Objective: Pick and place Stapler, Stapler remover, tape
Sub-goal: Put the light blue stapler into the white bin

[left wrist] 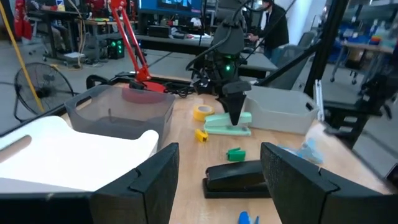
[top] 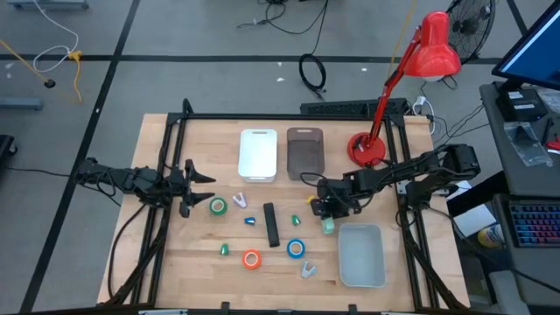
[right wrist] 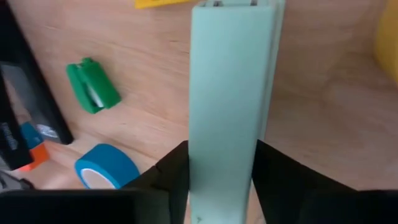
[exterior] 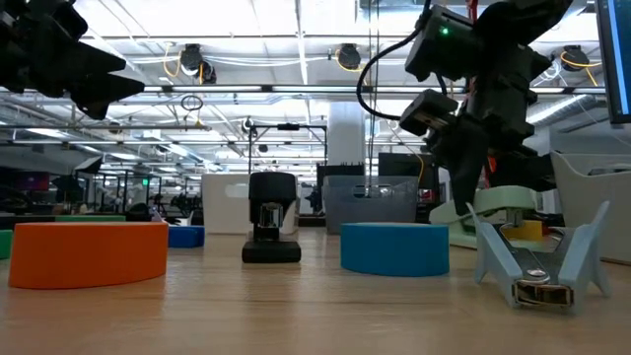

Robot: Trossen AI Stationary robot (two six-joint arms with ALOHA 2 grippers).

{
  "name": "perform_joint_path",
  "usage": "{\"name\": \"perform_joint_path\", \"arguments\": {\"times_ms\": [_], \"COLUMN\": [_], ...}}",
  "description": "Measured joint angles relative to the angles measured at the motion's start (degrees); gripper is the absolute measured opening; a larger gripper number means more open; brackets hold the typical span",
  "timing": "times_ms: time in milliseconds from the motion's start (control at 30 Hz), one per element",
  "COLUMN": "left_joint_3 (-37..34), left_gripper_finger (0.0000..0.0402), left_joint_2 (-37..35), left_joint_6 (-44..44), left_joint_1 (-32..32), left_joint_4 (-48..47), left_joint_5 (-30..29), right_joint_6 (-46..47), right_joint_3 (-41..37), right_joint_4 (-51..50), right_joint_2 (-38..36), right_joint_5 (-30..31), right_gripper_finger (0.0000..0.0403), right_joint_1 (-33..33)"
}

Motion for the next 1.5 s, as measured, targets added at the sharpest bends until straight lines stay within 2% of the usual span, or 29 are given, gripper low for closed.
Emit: {"name": "perform_joint_path", "arguments": {"times_ms": [400, 667, 933, 1233, 1500], "left_joint_3": [0.0, 0.0, 0.0, 0.0, 0.0], "left_gripper_finger": [0.0228, 0.0228, 0.0228, 0.0228, 0.0228], "left_joint_2": [0.0, 0.0, 0.0, 2.1, 15.2], "left_joint_6": [-19.4, -24.0, -25.2, -26.4, -29.3], "left_joint_1": [0.0, 0.0, 0.0, 0.0, 0.0], "left_joint_4": [0.0, 2.0, 11.9, 17.5, 31.1], "left_joint_5": [0.0, -0.1, -2.0, -7.5, -11.1], "right_joint_6": [0.0, 1.7, 2.9, -7.0, -21.2], "right_joint_3": [0.0, 0.0, 0.1, 0.4, 5.2], "right_joint_4": [0.2, -1.0, 1.9, 18.5, 19.4], "right_joint_2": [-0.6, -5.4, -12.1, -12.6, -8.7], "right_joint_5": [-0.2, 0.5, 5.6, 14.9, 21.7], "right_gripper_finger": [0.0127, 0.0127, 0.0127, 0.0127, 0.0127], "right_joint_1": [0.0, 0.0, 0.4, 0.4, -0.6]}}
